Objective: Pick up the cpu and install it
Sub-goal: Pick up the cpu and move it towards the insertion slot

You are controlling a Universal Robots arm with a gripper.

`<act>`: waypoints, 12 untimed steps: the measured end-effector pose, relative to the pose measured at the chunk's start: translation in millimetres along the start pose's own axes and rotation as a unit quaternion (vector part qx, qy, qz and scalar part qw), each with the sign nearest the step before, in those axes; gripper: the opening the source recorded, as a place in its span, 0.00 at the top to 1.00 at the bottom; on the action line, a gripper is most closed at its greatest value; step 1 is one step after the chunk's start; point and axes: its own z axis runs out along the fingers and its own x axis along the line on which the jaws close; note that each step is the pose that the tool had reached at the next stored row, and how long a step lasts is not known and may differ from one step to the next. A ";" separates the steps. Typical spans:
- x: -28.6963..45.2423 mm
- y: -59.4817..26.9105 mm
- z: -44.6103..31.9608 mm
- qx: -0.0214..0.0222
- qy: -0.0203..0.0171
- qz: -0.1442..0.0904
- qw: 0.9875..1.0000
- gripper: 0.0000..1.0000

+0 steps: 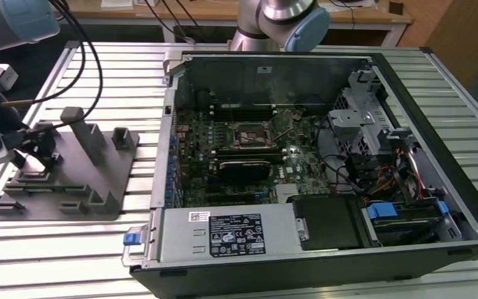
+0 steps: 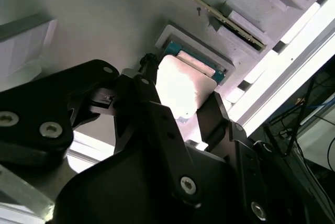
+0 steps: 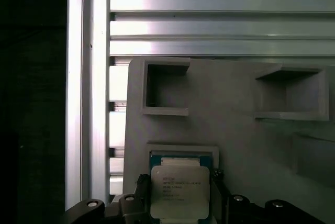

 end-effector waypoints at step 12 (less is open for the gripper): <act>-0.9 1.5 -28.8 -0.001 0.000 0.000 1.000 0.45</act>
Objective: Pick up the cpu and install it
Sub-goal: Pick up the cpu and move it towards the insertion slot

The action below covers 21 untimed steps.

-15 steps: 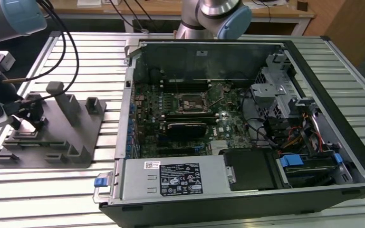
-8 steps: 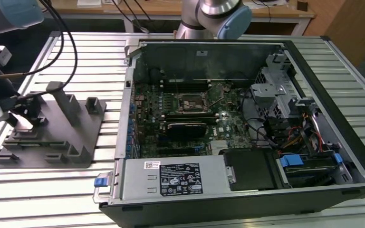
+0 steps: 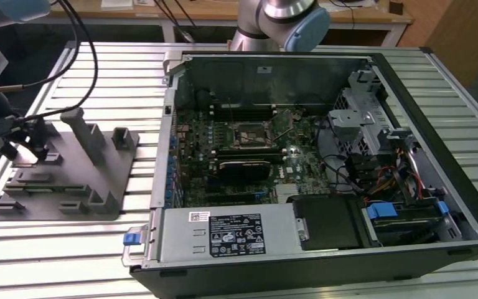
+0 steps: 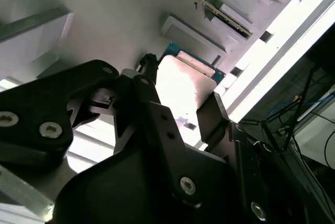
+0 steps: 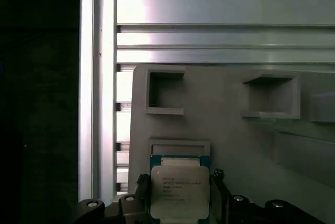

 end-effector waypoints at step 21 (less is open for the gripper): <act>-1.6 3.5 -69.5 -0.002 0.000 0.000 1.000 0.45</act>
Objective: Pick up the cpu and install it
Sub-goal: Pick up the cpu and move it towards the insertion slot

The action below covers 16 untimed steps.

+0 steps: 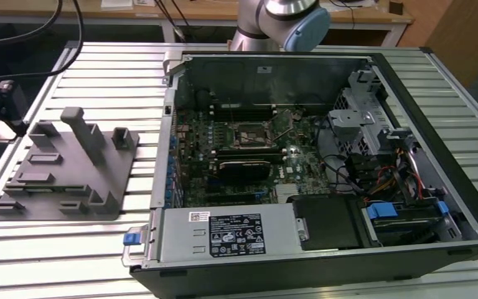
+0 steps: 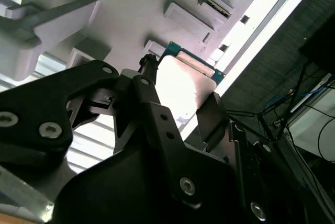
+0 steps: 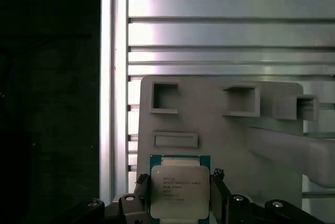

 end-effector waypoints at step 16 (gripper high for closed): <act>-1.2 3.5 -64.3 0.000 0.000 0.000 1.000 0.45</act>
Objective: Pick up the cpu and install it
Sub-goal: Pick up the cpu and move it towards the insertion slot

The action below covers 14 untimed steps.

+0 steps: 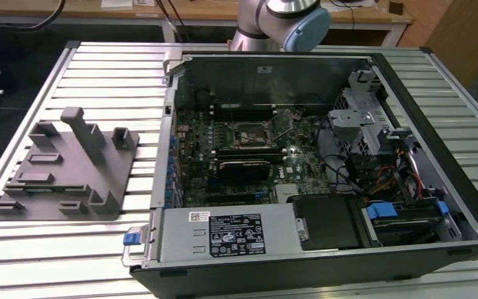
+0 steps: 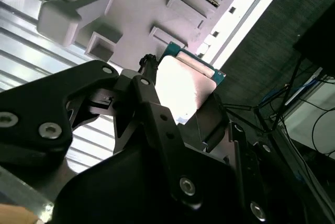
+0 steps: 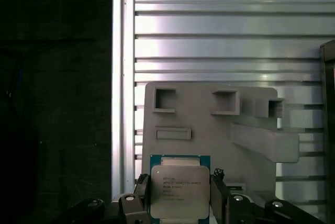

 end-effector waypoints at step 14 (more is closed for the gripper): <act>-0.8 2.2 -40.4 0.000 0.000 0.000 1.000 0.45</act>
